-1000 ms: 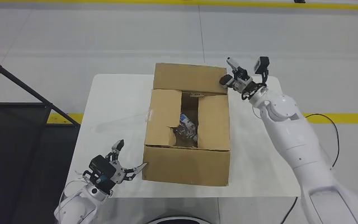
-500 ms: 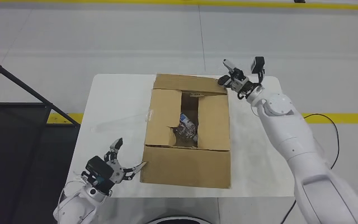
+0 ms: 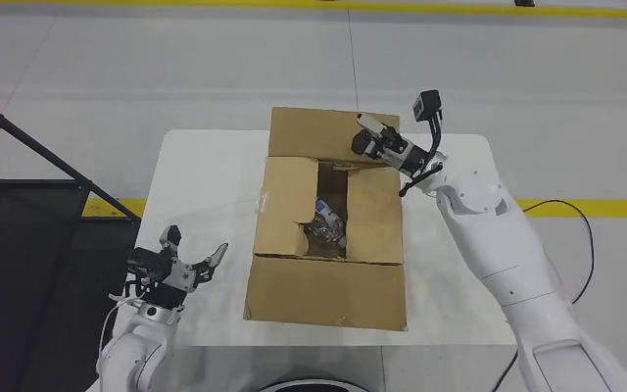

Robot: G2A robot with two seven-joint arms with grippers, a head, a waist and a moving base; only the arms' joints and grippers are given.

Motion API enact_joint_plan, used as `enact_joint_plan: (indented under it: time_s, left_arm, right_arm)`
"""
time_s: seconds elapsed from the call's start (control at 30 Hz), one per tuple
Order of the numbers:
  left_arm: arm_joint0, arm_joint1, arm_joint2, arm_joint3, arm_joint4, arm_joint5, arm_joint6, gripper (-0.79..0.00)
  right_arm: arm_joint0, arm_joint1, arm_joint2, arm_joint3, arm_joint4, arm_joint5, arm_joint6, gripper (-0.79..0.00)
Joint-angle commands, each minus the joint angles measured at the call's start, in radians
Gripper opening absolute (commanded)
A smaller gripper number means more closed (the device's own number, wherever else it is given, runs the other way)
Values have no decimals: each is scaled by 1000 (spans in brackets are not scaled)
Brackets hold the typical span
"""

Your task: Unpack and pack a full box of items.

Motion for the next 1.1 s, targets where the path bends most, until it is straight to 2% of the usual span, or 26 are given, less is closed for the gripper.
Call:
enact_joint_plan:
  time_s: [0.0, 0.17, 0.37, 0.63, 1.07]
  left_arm:
    - [-11, -1, 13, 12, 9, 5, -6, 0]
    - [-44, -3, 56, 35, 42, -17, -26, 0]
    - [-73, -6, 102, 42, 71, -37, -34, 0]
    - [-87, -8, 131, 40, 91, -41, -41, 0]
    - [-70, -9, 151, 22, 108, -44, -25, 0]
  right_arm:
    - [1, 0, 0, 6, 0, -1, 0, 0]
    - [-12, 0, -4, -1, -3, 12, 4, 0]
    - [-41, 3, -25, -59, -20, 116, 142, 0]
    - [-44, 2, -50, -104, -69, 230, 235, 0]
    - [-2, -45, -141, -45, -22, 216, 280, 0]
